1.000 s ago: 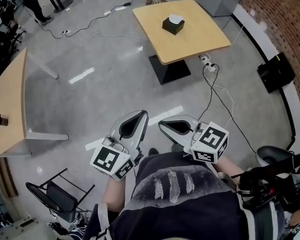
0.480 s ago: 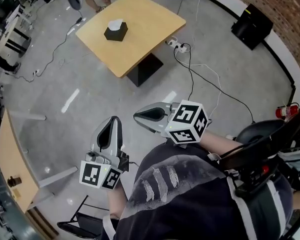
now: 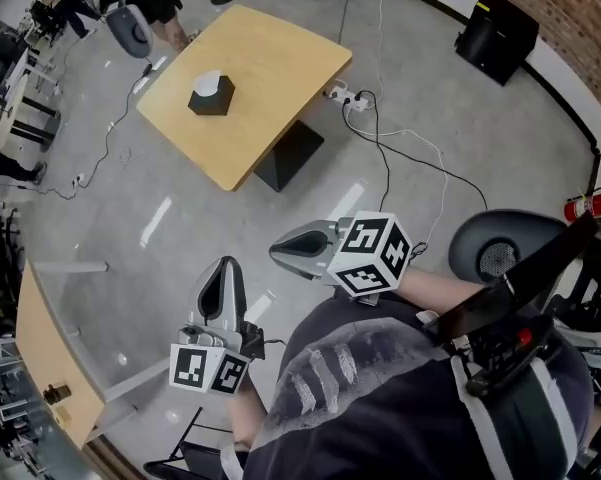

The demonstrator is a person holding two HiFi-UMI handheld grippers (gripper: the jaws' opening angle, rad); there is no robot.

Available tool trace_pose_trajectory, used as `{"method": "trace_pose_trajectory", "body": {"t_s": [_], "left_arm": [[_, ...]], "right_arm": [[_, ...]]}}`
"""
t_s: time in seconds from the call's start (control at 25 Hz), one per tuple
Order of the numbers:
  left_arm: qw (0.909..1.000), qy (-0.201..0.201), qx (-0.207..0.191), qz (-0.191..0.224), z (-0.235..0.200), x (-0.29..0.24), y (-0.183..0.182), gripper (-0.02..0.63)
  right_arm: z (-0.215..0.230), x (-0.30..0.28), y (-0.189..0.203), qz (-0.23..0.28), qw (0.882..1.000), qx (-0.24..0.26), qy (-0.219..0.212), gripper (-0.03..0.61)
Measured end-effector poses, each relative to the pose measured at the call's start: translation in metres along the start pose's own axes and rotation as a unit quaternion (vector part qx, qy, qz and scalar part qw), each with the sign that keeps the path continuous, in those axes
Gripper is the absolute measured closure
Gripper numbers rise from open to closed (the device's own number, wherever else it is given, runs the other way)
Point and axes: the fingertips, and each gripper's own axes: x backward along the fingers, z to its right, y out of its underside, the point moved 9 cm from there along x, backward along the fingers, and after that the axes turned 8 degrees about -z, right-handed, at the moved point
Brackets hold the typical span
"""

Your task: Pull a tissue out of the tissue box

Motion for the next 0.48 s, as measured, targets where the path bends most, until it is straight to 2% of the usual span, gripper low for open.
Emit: {"method": "trace_pose_trajectory", "body": {"t_s": [0.24,0.48], "left_arm": [[0.9997,-0.023,-0.006,-0.011,0.005,-0.030,-0.012,0.611],[0.9986,-0.051,-0.007,-0.007,0.009,-0.048,-0.021,0.611]], "right_arm": [[0.018,0.015,-0.016,0.006,0.999,0.027,-0.034,0.581],[0.044,0.019,-0.025,-0.020,0.998,0.032,-0.059,0.581]]}}
